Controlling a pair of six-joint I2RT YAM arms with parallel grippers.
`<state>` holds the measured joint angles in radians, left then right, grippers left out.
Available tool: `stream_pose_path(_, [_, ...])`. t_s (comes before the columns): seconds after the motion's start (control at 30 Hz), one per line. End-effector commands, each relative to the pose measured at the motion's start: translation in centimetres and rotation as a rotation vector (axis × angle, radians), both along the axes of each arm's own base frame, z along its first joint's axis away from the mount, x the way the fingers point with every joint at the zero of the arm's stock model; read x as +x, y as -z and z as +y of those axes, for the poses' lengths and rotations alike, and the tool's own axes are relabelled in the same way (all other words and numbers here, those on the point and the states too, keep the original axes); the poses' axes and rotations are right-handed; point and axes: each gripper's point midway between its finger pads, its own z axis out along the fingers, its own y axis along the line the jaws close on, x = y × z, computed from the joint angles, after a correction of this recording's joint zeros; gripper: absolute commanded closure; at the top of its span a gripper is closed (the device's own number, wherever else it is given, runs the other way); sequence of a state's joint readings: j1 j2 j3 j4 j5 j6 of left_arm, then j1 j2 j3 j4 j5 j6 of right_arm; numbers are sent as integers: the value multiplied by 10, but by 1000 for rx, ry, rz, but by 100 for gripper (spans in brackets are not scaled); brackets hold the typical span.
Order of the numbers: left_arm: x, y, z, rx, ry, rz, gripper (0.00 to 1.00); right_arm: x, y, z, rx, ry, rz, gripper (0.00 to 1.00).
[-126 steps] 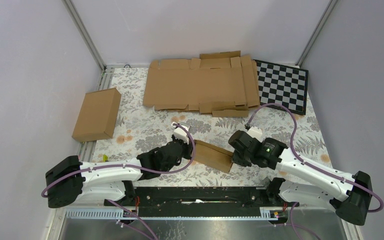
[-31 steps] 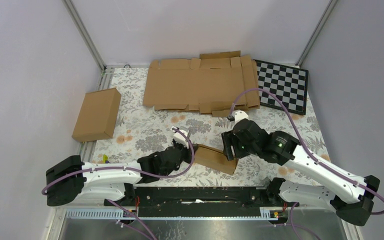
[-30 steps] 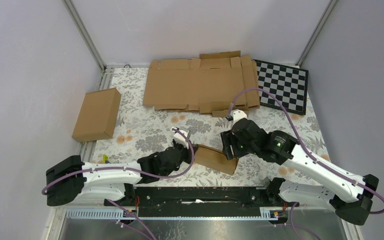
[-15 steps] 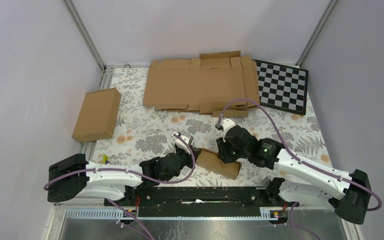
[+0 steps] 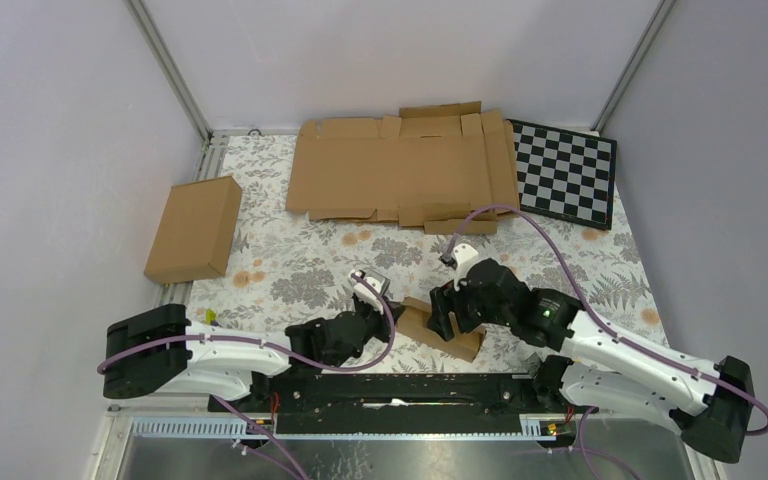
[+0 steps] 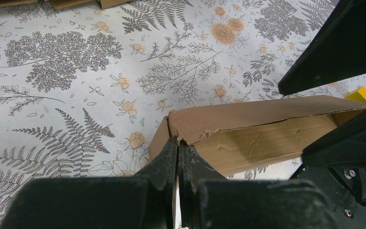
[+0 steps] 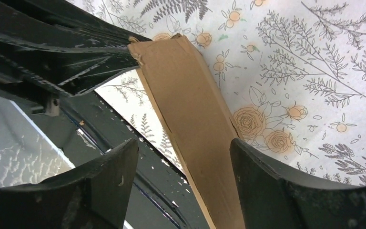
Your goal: Fold the paper box
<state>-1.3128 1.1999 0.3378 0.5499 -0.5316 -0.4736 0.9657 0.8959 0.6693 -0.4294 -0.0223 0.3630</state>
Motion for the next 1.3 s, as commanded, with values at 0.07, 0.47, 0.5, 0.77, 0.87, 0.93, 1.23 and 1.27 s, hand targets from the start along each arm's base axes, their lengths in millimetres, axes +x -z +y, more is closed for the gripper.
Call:
stream_pose_path(0.07, [-18,50,20,147,43,78,100,7,-49,13,147,-7,-89,27])
stream_pose_path(0.47, [-17,38,24,136,30,79,100,-2,4,7,80,51,38,75])
stream_pose_path(0.5, [-18,38,24,139,29,83,98,-5,7,8,90,51,57,76])
stream_pose_path(0.77, [-16,25,22,133,-1,119,61,-19,34,6,97,62,144,82])
stream_pose_path(0.87, [-16,16,26,139,-27,138,54,-16,30,6,104,75,130,80])
stream_pose_path(0.93, [-15,10,30,151,-49,149,50,-11,23,6,108,85,106,78])
stream_pose_path(1.23, [-28,-9,45,134,-63,250,41,1,-20,3,96,89,22,72])
stream_pose_path(1.27, [-29,-15,46,125,-66,258,41,0,-27,4,109,80,17,72])
